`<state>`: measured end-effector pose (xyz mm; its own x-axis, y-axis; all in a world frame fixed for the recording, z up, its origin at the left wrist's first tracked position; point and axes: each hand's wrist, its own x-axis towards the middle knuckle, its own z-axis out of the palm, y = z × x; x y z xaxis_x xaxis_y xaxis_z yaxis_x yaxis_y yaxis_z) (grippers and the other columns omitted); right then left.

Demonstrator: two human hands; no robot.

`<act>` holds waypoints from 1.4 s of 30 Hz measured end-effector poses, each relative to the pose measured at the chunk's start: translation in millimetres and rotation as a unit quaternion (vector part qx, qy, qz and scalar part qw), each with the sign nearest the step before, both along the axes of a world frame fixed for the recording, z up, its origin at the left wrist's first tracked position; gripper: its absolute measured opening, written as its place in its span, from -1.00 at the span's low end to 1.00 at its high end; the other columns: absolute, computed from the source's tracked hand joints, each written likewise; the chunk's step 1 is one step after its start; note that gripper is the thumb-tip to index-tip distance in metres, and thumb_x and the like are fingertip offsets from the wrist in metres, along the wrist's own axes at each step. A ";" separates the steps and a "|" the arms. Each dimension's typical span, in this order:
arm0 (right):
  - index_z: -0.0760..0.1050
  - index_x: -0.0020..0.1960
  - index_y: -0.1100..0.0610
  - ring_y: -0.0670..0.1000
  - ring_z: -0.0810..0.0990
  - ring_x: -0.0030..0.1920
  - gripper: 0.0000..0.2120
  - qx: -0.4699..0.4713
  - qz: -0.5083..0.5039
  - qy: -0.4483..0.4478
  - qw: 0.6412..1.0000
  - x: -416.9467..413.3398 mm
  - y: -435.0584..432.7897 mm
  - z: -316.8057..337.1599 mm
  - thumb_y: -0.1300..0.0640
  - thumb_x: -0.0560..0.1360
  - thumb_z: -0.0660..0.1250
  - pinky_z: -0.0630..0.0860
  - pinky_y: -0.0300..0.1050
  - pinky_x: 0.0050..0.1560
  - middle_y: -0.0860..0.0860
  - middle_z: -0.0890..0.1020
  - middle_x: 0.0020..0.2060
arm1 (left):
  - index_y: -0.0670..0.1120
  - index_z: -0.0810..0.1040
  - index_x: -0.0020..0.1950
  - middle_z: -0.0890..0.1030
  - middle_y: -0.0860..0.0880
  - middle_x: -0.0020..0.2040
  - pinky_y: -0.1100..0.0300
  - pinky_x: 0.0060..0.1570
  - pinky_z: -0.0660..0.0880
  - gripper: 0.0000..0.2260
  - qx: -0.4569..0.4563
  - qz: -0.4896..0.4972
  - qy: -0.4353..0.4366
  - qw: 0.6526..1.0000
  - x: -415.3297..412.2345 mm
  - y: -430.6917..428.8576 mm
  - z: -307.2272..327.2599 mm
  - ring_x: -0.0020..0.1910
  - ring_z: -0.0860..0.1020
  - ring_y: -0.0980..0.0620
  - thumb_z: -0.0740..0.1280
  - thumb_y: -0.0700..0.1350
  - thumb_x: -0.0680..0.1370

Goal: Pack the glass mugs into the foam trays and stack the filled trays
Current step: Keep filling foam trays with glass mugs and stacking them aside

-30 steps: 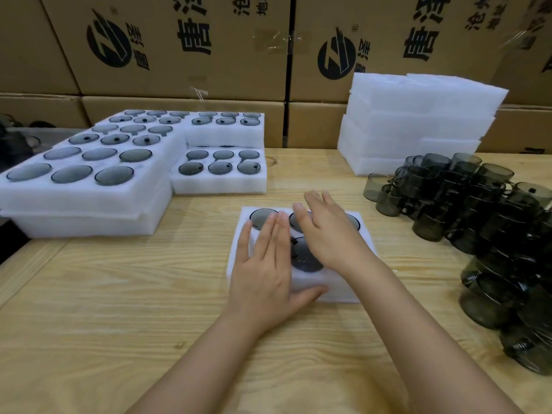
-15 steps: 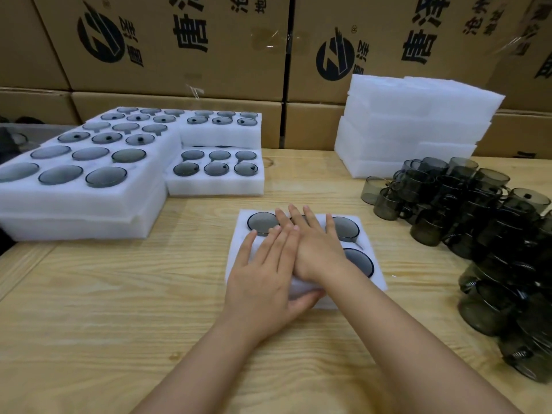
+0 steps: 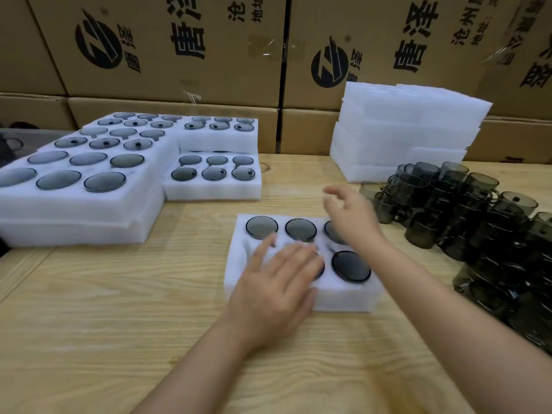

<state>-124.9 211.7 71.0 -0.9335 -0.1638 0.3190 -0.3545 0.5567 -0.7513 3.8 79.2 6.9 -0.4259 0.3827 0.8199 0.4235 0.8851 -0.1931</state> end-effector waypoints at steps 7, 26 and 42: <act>0.26 0.38 0.22 0.24 0.29 0.26 -0.54 0.375 -0.175 0.061 0.908 -79.7 80.9 15.4 0.21 0.50 0.20 0.29 0.07 0.21 0.20 0.39 0.30 | -0.14 0.69 -0.06 0.66 -0.10 0.10 0.06 0.10 0.51 -0.85 -0.061 -0.130 -0.047 0.988 -6.1 21.3 -8.9 0.06 0.62 -0.06 0.37 -0.20 0.42; 0.50 0.15 0.05 0.21 0.34 0.19 -0.71 0.213 -0.161 0.127 0.955 -33.3 42.8 57.5 0.17 0.45 0.23 0.21 -0.05 0.09 0.17 0.59 0.00 | -0.15 0.60 0.21 0.59 -0.11 0.24 -0.05 0.25 0.43 -0.67 -0.011 -0.068 -0.046 0.997 -4.1 19.8 -5.4 0.23 0.55 -0.05 0.24 -0.19 0.48; 0.59 0.06 0.08 0.10 0.56 -0.05 -0.77 -0.084 0.026 0.025 0.996 117.4 -72.2 8.5 0.21 0.41 0.40 0.43 0.09 0.15 -0.23 0.50 -0.32 | -0.27 0.18 0.48 0.53 -0.13 0.21 -0.15 0.42 0.15 -0.28 0.394 0.149 -0.142 0.896 -3.4 -9.2 20.4 0.22 0.48 -0.18 0.02 0.12 0.41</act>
<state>-7.5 139.5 79.5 -0.9076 -0.1510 0.3919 -0.4184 0.4046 -0.8131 0.4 70.0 27.3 -0.6463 -0.4336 0.6279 0.0787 0.7806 0.6201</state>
